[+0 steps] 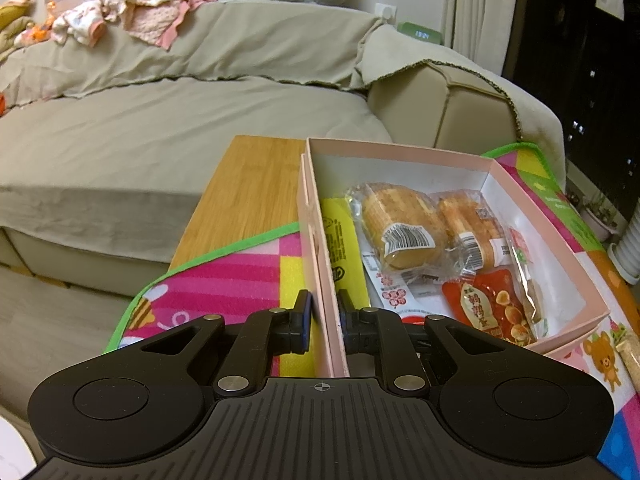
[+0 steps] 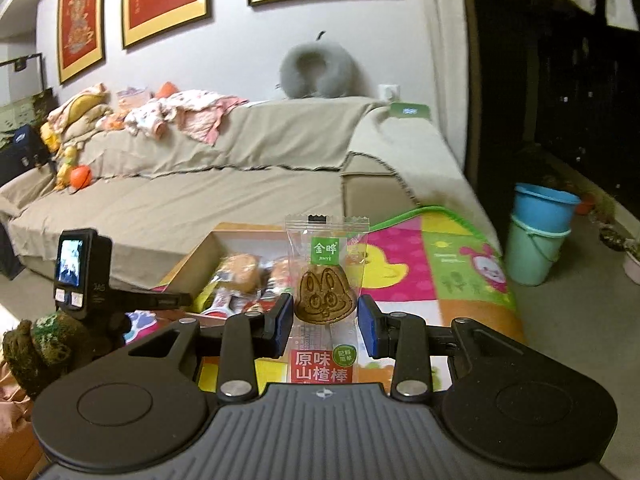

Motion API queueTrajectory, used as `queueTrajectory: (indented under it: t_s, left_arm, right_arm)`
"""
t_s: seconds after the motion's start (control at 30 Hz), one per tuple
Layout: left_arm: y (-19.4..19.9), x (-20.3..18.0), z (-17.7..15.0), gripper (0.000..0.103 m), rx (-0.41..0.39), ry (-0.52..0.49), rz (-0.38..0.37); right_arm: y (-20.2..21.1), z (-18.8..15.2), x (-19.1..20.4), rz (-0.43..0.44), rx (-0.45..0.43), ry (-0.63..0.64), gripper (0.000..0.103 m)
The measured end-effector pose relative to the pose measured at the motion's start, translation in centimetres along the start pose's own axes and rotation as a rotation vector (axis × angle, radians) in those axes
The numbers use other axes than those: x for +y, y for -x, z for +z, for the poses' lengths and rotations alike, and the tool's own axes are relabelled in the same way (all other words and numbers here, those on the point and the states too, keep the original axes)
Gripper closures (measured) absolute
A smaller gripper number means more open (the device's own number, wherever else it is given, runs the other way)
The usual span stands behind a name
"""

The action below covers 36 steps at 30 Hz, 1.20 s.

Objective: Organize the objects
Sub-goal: 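Grasp the second hawthorn bar with the right gripper and carry it over the box, then open the right gripper to drop the hawthorn bar into the box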

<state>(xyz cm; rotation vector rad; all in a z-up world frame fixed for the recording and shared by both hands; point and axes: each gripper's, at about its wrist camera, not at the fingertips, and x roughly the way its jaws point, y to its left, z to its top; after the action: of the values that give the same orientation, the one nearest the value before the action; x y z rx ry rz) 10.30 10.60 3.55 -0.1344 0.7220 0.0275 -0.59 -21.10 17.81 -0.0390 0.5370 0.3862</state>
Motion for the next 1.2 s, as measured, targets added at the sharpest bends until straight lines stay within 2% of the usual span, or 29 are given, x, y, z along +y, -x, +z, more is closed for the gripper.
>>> queueTrajectory:
  t_s: [0.17, 0.3, 0.43, 0.57, 0.63, 0.73, 0.8, 0.97, 1.2]
  left_arm:
    - [0.1, 0.1, 0.0, 0.088, -0.002, -0.002, -0.003]
    - [0.1, 0.1, 0.0, 0.088, -0.002, -0.004, -0.006]
    - [0.0, 0.1, 0.1, 0.087, -0.001, -0.005, -0.012]
    - [0.0, 0.2, 0.1, 0.087, 0.0, -0.004, -0.02]
    - [0.0, 0.2, 0.1, 0.087, 0.0, -0.005, -0.02]
    - [0.0, 0.2, 0.0, 0.087, -0.001, -0.005, -0.022]
    - [-0.1, 0.2, 0.0, 0.087, -0.002, -0.006, -0.023]
    - [0.0, 0.2, 0.0, 0.087, -0.003, -0.005, -0.02]
    - [-0.1, -0.1, 0.0, 0.088, 0.0, -0.012, -0.011]
  right_arm:
    - [-1.5, 1.3, 1.5, 0.043, 0.003, -0.013, 0.068]
    - [-2.8, 4.0, 2.7, 0.138, -0.027, -0.049, 0.068]
    - [-5.4, 6.9, 4.7, 0.221, -0.037, -0.067, 0.068]
    - [-8.9, 8.9, 7.1, 0.269, -0.011, -0.063, 0.068]
    - [-10.9, 9.6, 8.2, 0.258, 0.014, -0.06, 0.066]
    - [-13.4, 10.1, 8.5, 0.258, 0.067, -0.103, 0.055]
    - [-14.2, 10.0, 8.5, 0.247, 0.074, -0.121, 0.052]
    - [-14.0, 9.1, 7.3, 0.208, 0.064, -0.119, 0.045]
    - [-12.6, 7.2, 3.8, 0.132, 0.058, -0.135, 0.034]
